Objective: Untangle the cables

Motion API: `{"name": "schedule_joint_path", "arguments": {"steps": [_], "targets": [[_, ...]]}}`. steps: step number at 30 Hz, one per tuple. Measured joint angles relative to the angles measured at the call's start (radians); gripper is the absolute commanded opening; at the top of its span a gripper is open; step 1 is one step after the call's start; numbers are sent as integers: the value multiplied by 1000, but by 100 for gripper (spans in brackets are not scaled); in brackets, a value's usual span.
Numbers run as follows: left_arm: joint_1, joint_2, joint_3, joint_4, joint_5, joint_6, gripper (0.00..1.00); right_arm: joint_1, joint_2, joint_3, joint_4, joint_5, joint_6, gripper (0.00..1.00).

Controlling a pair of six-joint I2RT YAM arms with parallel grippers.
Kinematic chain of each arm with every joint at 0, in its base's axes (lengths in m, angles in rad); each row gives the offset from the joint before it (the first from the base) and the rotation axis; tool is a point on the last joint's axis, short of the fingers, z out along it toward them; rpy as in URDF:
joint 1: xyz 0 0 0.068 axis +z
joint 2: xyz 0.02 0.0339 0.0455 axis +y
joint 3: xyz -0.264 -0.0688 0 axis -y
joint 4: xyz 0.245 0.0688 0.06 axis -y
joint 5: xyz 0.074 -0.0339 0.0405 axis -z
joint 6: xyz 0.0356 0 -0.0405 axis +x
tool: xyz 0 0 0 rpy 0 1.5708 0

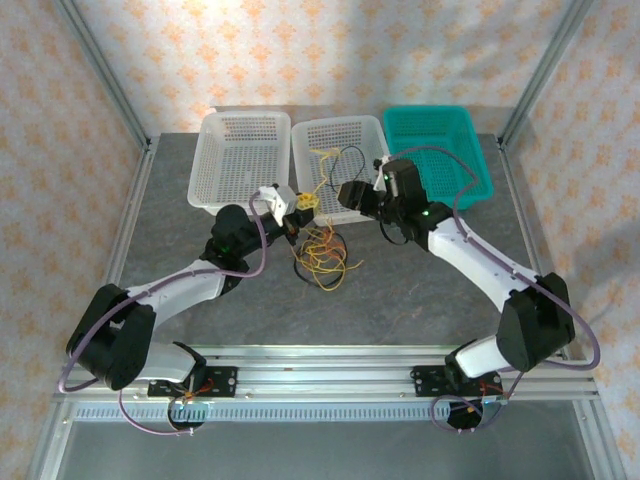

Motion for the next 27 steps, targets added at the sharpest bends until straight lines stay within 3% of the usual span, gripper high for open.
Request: {"name": "schedule_joint_path", "arguments": {"steps": [13, 17, 22, 25, 27], "targets": [[2, 24, 39, 2, 37, 91, 0, 3, 153, 62, -63, -195, -24, 59], [2, 30, 41, 2, 47, 98, 0, 3, 163, 62, -66, -233, -15, 52], [2, 42, 53, 2, 47, 98, 0, 3, 163, 61, -56, -273, 6, 37], [2, 46, 56, 3, 46, 101, 0, 3, 164, 57, -48, -290, 20, 36], [2, 46, 56, 2, 45, 104, 0, 3, 164, 53, -44, -294, 26, 41]]}}
